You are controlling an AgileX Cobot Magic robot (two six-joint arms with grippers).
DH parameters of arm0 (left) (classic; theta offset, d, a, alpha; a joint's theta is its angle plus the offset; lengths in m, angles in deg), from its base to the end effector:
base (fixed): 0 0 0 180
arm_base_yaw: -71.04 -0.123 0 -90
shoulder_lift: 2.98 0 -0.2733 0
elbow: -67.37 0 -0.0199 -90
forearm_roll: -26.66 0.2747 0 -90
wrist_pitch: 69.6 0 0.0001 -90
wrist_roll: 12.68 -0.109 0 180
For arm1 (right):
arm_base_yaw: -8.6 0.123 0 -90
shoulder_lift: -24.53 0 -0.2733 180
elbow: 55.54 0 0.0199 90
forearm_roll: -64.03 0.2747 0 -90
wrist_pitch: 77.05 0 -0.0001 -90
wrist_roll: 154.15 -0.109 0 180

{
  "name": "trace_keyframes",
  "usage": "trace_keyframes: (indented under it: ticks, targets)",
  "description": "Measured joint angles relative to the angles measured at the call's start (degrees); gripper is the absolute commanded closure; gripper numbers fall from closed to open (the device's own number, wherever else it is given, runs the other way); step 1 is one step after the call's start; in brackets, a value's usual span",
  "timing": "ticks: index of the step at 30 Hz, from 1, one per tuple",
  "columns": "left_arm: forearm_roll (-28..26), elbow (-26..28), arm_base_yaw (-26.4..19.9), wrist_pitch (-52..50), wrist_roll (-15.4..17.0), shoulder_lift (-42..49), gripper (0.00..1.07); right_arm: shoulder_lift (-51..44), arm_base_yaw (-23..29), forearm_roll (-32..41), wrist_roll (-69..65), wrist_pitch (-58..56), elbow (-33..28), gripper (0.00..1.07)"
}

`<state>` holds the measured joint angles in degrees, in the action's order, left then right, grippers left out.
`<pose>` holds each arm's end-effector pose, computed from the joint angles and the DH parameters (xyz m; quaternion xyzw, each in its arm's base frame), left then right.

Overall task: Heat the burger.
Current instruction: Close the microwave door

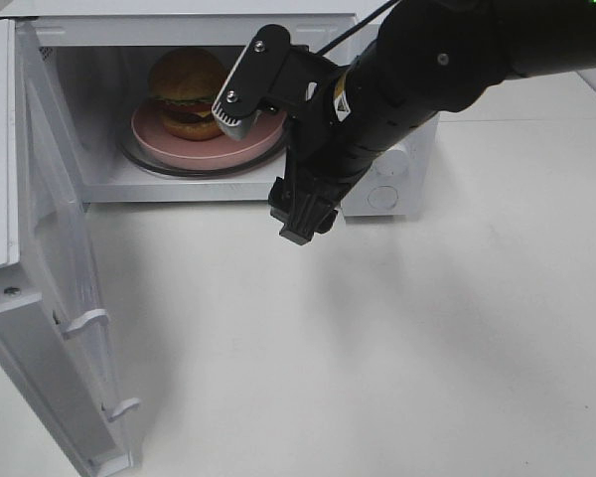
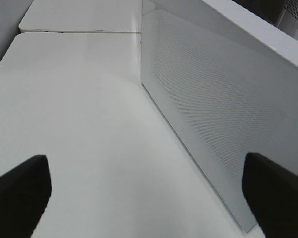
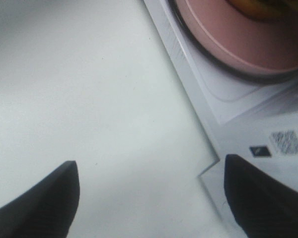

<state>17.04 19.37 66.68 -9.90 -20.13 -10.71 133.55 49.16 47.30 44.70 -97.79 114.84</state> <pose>0.0437 -0.0124 0.2851 0.0256 0.8420 -0.0286 0.5380 0.3198 0.2590 0.1858 -0.5551 0.7516 -0.0292 0.3553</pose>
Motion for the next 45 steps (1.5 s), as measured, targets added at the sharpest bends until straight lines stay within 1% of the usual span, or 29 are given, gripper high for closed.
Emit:
trace_keyframes:
  ticks: [1, 3, 4, 5, 6, 7, 14, 16, 19, 20, 22, 24, 27, 29, 31, 32, 35, 37, 45]
  targets:
    - [0.0, 0.0, 0.0, 0.0, 0.0, 0.0, 0.07, 0.0, 0.0, 0.0, 0.0, 0.0, 0.0, 0.31]
    - [0.0, 0.0, 0.0, 0.0, 0.0, 0.0, 0.07, -1.5, 0.0, 0.1, -6.5, -3.3, -1.2, 0.31]
    - [0.0, 0.0, 0.0, 0.0, 0.0, 0.0, 0.07, -1.5, 0.0, 0.1, -6.5, -3.3, -1.2, 0.31]
    - [0.0, 0.0, 0.0, 0.0, 0.0, 0.0, 0.07, -2.5, 0.0, 0.3, -10.4, -5.1, -2.1, 0.31]
    - [0.0, 0.0, 0.0, 0.0, 0.0, 0.0, 0.07, -2.5, 0.0, 0.3, -10.4, -5.1, -2.1, 0.31]
    - [0.0, 0.0, 0.0, 0.0, 0.0, 0.0, 0.07, -3.6, 0.0, 0.3, -13.4, -6.7, -2.9, 0.31]
    - [0.0, 0.0, 0.0, 0.0, 0.0, 0.0, 0.07, -7.8, 0.0, 0.5, -20.7, -10.1, -6.1, 0.31]
    - [0.0, 0.0, 0.0, 0.0, 0.0, 0.0, 0.07, -10.9, 0.0, 0.9, -23.7, -13.6, -8.3, 0.31]
    - [0.0, 0.0, 0.0, 0.0, 0.0, 0.0, 0.07, -11.7, 0.0, 1.1, -23.8, -14.7, -8.8, 0.31]
    - [0.0, 0.0, 0.0, 0.0, 0.0, 0.0, 0.07, -13.5, 0.0, 1.3, -24.5, -17.2, -9.9, 0.31]
    - [0.0, 0.0, 0.0, 0.0, 0.0, 0.0, 0.07, -14.2, 0.0, 1.4, -24.7, -18.2, -10.4, 0.31]
    - [0.0, 0.0, 0.0, 0.0, 0.0, 0.0, 0.07, -18.1, 0.0, 1.9, -24.8, -21.4, -12.4, 0.31]
    - [0.0, 0.0, 0.0, 0.0, 0.0, 0.0, 0.07, -19.3, 0.0, 2.1, -24.8, -21.9, -12.9, 0.31]
    - [0.0, 0.0, 0.0, 0.0, 0.0, 0.0, 0.07, -23.7, 0.0, 2.8, -24.9, -23.9, -15.5, 0.31]
    - [0.0, 0.0, 0.0, 0.0, 0.0, 0.0, 0.07, -24.6, 0.0, 2.9, -24.9, -24.3, -16.0, 0.31]
    - [0.0, 0.0, 0.0, 0.0, 0.0, 0.0, 0.07, -26.6, 0.0, 3.0, -24.9, -25.2, -17.2, 0.31]
    - [0.0, 0.0, 0.0, 0.0, 0.0, 0.0, 0.07, -27.6, 0.0, 3.1, -25.0, -25.7, -17.8, 0.31]
    - [0.0, 0.0, 0.0, 0.0, 0.0, 0.0, 0.07, -30.7, 0.0, 3.6, -25.7, -27.0, -19.7, 0.31]
    - [0.0, 0.0, 0.0, 0.0, 0.0, 0.0, 0.07, -35.6, 0.0, 3.6, -27.4, -30.5, -21.0, 0.31]
